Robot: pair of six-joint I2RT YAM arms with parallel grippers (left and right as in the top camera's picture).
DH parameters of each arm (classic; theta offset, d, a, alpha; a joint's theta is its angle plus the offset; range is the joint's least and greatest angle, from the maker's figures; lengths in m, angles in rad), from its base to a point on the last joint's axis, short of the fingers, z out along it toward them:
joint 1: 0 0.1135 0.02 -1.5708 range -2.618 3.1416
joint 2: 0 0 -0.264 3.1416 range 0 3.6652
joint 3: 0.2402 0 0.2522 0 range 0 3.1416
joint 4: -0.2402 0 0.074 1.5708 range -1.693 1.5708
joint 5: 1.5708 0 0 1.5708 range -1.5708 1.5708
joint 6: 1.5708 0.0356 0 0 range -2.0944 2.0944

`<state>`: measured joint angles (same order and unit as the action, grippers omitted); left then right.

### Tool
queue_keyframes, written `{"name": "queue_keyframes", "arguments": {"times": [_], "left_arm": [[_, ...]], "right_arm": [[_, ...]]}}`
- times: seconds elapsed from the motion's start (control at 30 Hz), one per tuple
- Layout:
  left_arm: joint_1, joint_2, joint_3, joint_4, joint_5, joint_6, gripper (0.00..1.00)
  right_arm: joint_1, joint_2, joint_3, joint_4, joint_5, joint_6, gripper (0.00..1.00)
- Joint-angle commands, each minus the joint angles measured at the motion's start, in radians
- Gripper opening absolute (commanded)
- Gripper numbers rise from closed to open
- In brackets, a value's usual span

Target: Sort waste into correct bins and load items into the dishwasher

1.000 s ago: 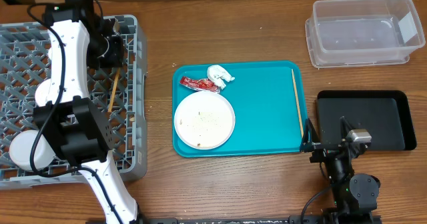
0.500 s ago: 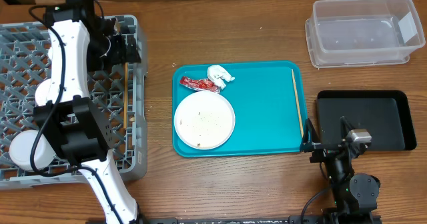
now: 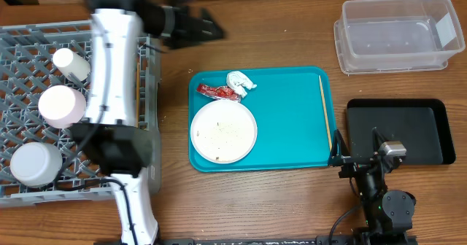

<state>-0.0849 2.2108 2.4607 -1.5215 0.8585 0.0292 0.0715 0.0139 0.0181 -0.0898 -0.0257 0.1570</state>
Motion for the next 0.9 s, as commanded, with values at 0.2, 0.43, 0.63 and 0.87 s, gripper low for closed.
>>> {"name": "queue_keyframes", "arguments": {"times": [0.2,0.43,0.63,0.87], "left_arm": [[-0.492,-0.007,-0.058,0.215,-0.748,-0.557,0.69],[-0.742,-0.007,-0.182,0.398,-1.193,-0.959,0.75],[-0.815,-0.007,-0.343,0.642,-1.203,-1.004,0.73],[-0.825,-0.007,-0.539,0.866,-1.207,-1.012,0.69]], "right_arm": [[-0.006,-0.011,-0.010,0.006,0.005,0.003,1.00],[-0.006,-0.011,-0.010,0.006,0.005,0.003,1.00],[-0.006,-0.011,-0.010,0.006,0.005,0.003,0.99],[-0.006,-0.011,-0.010,0.006,0.005,0.003,1.00]]}}
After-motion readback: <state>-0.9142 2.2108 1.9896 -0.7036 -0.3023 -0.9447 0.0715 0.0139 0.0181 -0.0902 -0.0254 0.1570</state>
